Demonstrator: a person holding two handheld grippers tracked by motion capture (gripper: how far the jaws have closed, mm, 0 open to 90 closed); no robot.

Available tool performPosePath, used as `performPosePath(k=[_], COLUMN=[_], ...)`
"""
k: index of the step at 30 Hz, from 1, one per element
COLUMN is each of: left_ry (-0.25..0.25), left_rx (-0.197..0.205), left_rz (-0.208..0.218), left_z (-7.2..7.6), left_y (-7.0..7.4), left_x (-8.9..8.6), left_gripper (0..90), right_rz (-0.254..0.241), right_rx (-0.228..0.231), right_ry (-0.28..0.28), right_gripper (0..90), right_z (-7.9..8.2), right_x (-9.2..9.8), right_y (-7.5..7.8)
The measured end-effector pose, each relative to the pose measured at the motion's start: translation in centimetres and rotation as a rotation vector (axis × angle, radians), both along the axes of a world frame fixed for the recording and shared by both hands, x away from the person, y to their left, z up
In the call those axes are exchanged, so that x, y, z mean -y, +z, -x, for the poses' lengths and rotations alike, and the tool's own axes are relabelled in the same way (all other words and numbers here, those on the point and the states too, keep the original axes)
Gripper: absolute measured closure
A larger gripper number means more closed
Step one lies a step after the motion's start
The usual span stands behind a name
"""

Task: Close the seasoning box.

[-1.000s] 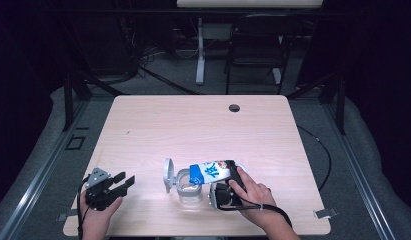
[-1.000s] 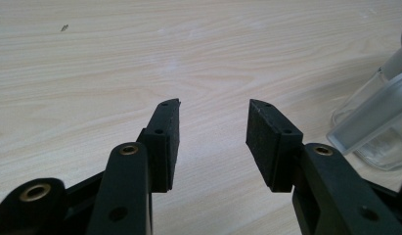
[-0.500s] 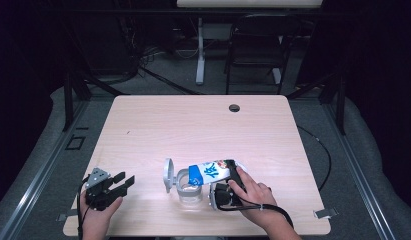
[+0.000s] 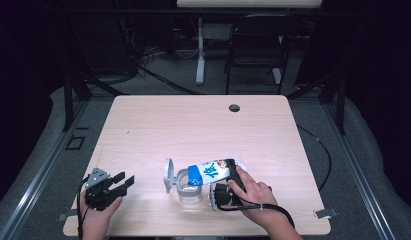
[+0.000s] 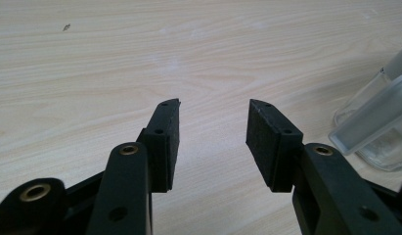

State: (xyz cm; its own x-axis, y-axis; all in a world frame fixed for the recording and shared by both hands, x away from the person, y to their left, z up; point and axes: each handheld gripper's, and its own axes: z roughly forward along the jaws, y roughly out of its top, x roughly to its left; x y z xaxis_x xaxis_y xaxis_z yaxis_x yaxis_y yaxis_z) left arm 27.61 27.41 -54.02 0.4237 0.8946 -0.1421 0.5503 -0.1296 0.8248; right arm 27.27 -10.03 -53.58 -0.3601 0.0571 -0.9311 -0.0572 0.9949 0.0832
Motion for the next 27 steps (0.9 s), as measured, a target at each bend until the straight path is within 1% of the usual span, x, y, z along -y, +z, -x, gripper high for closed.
performPosePath(k=[4,5,7,8,10,11,22,25,27], left_ry=[0.001,0.001,0.001,0.002,0.001,0.001,0.002,0.004,0.003], left_rx=[-0.001,-0.001,-0.001,0.000,-0.001,-0.001,-0.003,-0.001,-0.001], left_rz=[0.001,0.001,0.001,0.001,0.001,0.001,-0.001,-0.001,-0.001], left_z=[-0.01,-0.01,-0.02,-0.01,-0.01,-0.01,-0.02,-0.02,-0.02], left_y=[-0.06,-0.07,-0.07,-0.07,-0.08,-0.08,-0.06,-0.07,-0.09], left_x=[0.03,0.04,0.04,0.03,0.03,0.02,-0.04,-0.05,-0.06], left_gripper=[56.3,56.3,56.3,56.3,56.2,56.3,56.3,56.3,56.2], right_rz=[0.011,0.022,0.011,0.027,0.032,0.026,0.034,0.056,0.050], right_rx=[0.002,0.002,0.001,0.003,0.006,0.008,0.014,0.022,0.027], right_ry=[-0.003,-0.009,-0.005,-0.012,-0.011,-0.006,0.001,-0.008,0.000], right_gripper=[42.4,42.4,42.4,42.4,42.5,42.4,42.8,42.8,42.8], right_z=[0.05,0.11,0.06,0.13,0.14,0.10,0.12,0.21,0.17], right_x=[0.00,-0.03,-0.01,-0.05,-0.05,-0.04,-0.09,-0.16,-0.16], right_y=[0.09,0.19,0.10,0.23,0.27,0.20,0.37,0.56,0.45])
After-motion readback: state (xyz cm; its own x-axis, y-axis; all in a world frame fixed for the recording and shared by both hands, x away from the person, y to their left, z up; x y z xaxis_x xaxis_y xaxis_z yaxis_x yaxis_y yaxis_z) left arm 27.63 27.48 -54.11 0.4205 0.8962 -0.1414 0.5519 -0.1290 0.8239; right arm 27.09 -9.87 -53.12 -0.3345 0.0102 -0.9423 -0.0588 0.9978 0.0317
